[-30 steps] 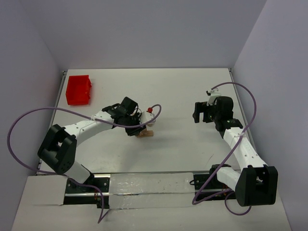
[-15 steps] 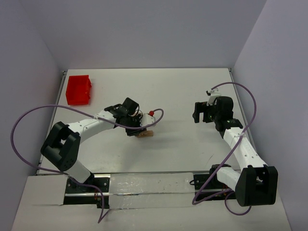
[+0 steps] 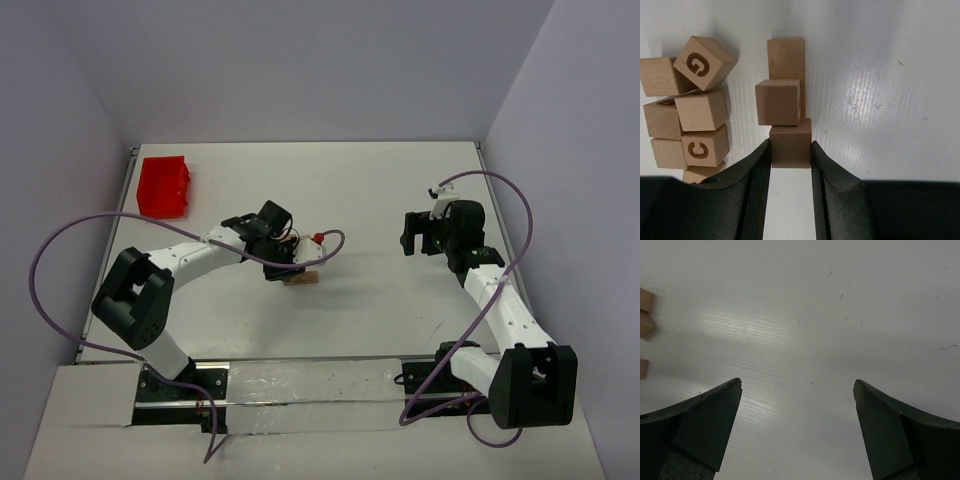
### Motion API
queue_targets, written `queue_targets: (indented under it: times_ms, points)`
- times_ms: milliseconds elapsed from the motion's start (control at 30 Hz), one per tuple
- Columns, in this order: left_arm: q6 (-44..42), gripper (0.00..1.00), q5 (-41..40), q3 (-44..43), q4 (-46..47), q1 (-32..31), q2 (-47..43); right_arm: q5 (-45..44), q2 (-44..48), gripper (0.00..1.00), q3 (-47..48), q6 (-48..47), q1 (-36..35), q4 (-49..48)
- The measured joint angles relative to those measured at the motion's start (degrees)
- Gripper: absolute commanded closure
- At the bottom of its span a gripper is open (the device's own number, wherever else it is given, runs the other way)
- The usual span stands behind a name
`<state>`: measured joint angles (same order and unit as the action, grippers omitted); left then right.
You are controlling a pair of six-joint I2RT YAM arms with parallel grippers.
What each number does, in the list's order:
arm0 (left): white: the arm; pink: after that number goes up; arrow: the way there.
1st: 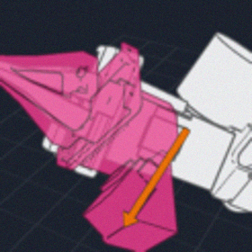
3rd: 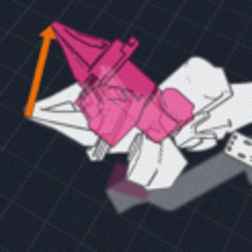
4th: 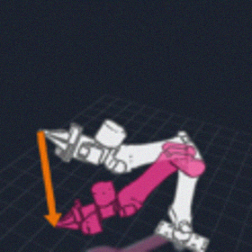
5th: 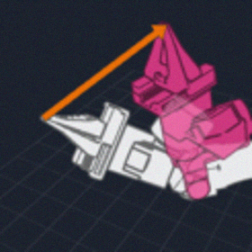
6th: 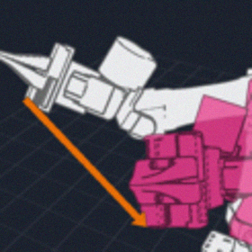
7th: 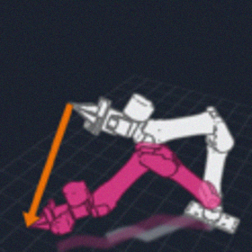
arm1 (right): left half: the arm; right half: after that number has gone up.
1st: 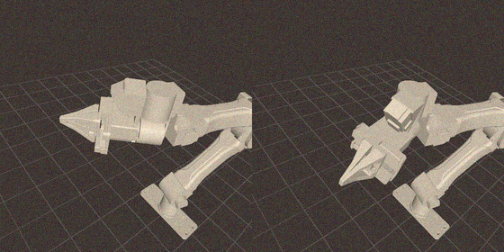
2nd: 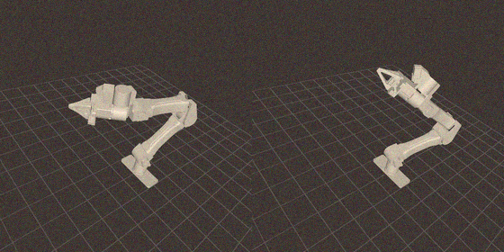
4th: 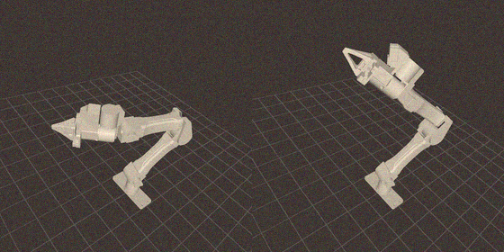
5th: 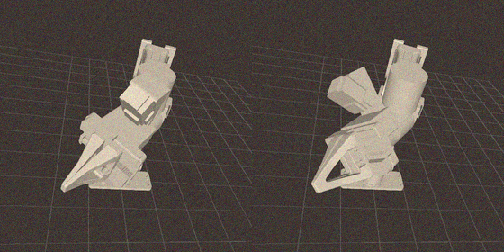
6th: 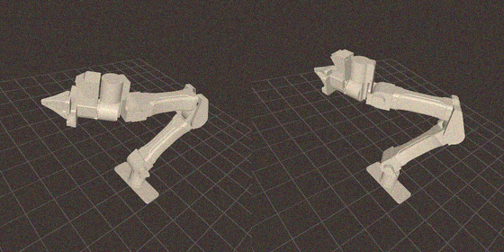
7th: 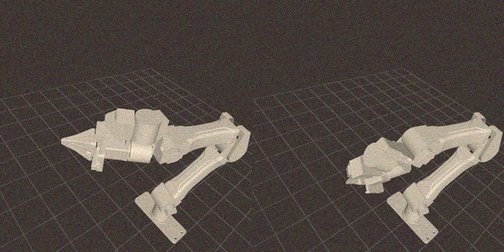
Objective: Build the wood block tower
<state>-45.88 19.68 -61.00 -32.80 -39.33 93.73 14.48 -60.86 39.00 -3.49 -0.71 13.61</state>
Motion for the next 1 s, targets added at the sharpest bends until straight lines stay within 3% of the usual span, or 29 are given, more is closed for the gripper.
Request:
queue_targets:
  times_ms: [600,867,1000]
  points:
    - [-1.4,0.73,0.3,-2.0,-1.1,0.2,2.2,0.0,0.0,0.0,0.0,0.0,0.0,0.0]
    - [-1.6,0.66,0.3,-2.1,-1.1,0.4,2.7,0.0,0.0,0.0,0.0,0.0,0.0,0.1]
    - [-1.6,0.55,0.3,-2.1,-1.1,0.4,2.7,0.0,0.0,0.0,0.0,0.0,0.0,0.1]
